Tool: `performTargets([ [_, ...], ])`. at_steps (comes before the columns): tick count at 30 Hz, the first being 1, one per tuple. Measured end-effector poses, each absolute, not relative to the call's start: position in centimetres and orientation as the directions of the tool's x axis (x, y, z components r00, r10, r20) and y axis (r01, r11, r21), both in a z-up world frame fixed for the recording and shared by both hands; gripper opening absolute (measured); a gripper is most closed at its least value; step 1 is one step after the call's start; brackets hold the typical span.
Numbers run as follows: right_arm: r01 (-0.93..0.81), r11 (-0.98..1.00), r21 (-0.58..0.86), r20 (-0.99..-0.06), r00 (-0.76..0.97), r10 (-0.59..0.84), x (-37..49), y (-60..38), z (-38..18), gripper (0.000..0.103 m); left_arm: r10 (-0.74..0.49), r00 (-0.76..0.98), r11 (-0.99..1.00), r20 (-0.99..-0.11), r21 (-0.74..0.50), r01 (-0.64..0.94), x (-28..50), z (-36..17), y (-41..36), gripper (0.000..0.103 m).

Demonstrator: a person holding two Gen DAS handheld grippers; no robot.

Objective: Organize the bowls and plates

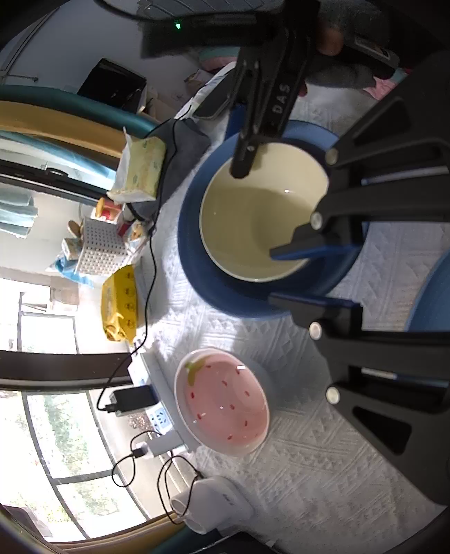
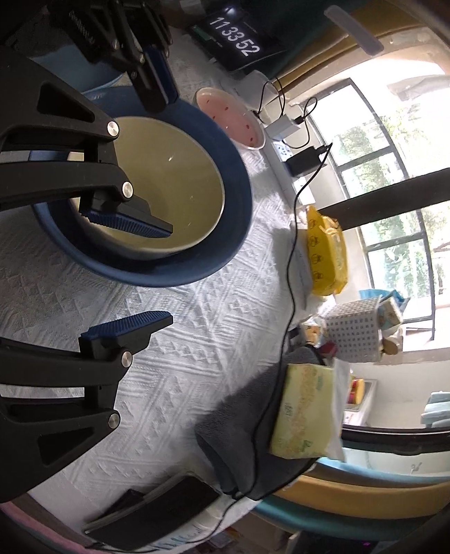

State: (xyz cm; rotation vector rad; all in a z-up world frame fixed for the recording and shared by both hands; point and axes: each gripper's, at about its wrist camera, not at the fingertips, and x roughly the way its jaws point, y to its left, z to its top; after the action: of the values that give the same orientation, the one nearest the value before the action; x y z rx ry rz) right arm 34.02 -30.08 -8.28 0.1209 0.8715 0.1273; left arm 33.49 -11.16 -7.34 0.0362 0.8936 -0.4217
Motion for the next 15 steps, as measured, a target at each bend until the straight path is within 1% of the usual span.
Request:
performTargets([
  [8, -0.059, 0.981, 0.183, -0.760, 0.625, 0.179, 34.1, -30.4, -9.1, 0.048, -0.334, 0.562, 0.921, -0.757, -0.135, 0.365, 33.3, -6.7, -10.9, 0.020],
  [15, -0.062, 0.984, 0.169, -0.728, 0.665, 0.167, 33.3, -30.3, -7.0, 0.049, -0.317, 0.583, 0.929, -0.748, -0.121, 0.350, 33.2, -6.1, -10.5, 0.020],
])
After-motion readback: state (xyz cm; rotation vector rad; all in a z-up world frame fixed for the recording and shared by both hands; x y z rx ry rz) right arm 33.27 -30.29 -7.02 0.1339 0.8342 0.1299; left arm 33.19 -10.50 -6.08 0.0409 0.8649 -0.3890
